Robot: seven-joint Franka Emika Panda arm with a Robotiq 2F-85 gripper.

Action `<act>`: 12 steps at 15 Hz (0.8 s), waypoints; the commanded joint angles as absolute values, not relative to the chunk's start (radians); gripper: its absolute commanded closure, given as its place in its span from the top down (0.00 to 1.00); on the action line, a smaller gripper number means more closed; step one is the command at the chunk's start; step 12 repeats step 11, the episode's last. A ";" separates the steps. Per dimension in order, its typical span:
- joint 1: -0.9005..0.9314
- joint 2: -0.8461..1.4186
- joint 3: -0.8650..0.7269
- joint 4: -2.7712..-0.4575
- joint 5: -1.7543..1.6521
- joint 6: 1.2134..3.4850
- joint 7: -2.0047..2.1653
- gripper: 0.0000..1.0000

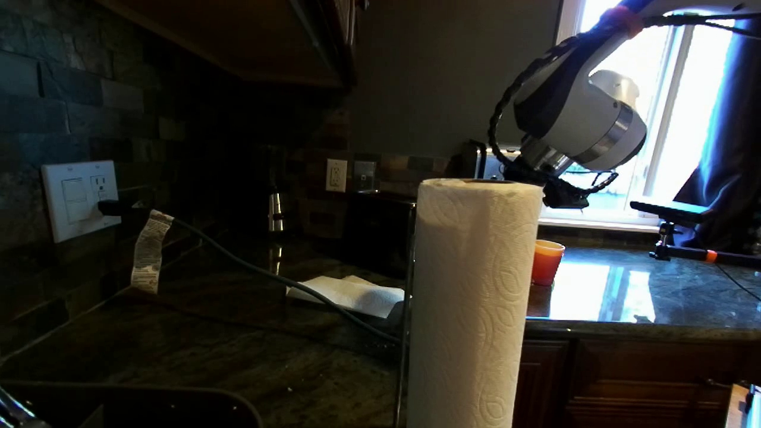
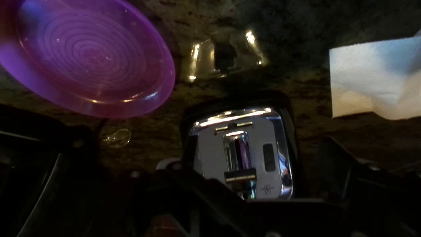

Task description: Push down the toaster lever

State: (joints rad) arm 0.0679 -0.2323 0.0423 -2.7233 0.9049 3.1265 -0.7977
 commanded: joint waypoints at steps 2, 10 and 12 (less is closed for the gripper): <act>-0.108 -0.408 0.175 -2.744 0.724 2.971 -0.573 1.00; -0.070 -0.462 0.126 -2.729 0.596 2.916 -0.470 1.00; -0.070 -0.454 0.126 -2.728 0.596 2.917 -0.471 1.00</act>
